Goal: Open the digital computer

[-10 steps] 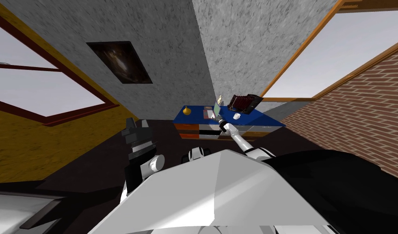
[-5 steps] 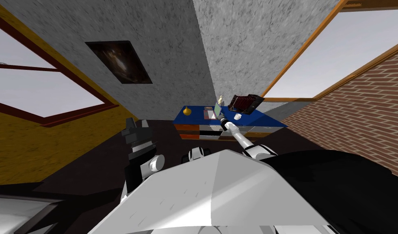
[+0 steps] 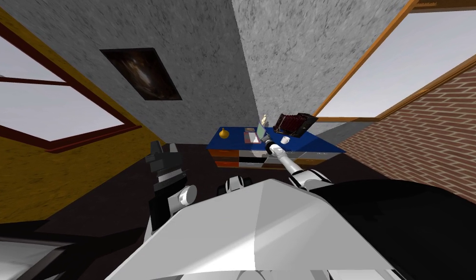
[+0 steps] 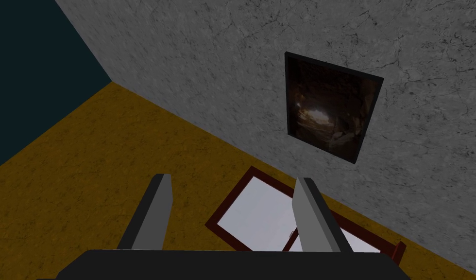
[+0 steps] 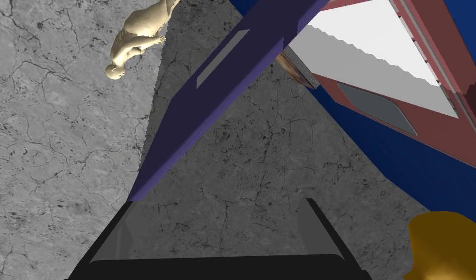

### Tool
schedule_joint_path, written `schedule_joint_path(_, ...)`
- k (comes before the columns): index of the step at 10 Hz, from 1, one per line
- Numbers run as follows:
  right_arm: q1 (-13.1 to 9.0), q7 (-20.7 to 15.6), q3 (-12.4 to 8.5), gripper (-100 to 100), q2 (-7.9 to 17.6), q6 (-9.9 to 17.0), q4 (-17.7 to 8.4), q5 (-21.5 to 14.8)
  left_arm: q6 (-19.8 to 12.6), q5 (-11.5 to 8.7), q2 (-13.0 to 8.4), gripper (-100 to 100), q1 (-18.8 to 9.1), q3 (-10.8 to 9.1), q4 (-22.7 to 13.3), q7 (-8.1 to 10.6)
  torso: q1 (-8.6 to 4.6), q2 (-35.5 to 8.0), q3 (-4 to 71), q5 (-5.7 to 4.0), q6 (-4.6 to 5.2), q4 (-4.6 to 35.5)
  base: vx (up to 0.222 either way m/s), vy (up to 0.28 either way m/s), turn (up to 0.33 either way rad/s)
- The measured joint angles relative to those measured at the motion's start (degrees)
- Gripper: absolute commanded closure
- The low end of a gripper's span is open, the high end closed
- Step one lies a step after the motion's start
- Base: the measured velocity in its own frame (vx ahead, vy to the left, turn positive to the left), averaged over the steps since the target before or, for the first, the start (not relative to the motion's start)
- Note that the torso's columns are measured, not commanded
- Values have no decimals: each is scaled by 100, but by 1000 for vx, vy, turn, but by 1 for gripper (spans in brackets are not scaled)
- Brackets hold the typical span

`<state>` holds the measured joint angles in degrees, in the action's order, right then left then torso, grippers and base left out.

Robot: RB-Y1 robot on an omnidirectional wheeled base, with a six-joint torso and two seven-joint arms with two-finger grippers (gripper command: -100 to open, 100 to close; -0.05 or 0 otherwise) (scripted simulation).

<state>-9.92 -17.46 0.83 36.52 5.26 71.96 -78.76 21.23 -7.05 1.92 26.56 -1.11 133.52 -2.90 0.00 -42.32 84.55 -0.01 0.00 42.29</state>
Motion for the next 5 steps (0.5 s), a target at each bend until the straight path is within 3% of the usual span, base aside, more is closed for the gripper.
schedule_joint_path(2,-83,-252,176,-100,209,224,-99,142,0,0,0,0,0,0,0,0,1,3,2,1,0,0,26,11,0)
schedule_joint_path(4,-139,-137,-33,-100,94,143,-229,-273,0,0,0,0,0,0,0,0,-2,-1,0,0,0,1,10,5,1)
schedule_joint_path(5,-165,-270,11,-100,162,188,-251,-185,0,0,0,0,0,0,0,0,-1,0,1,1,0,1,12,6,0)
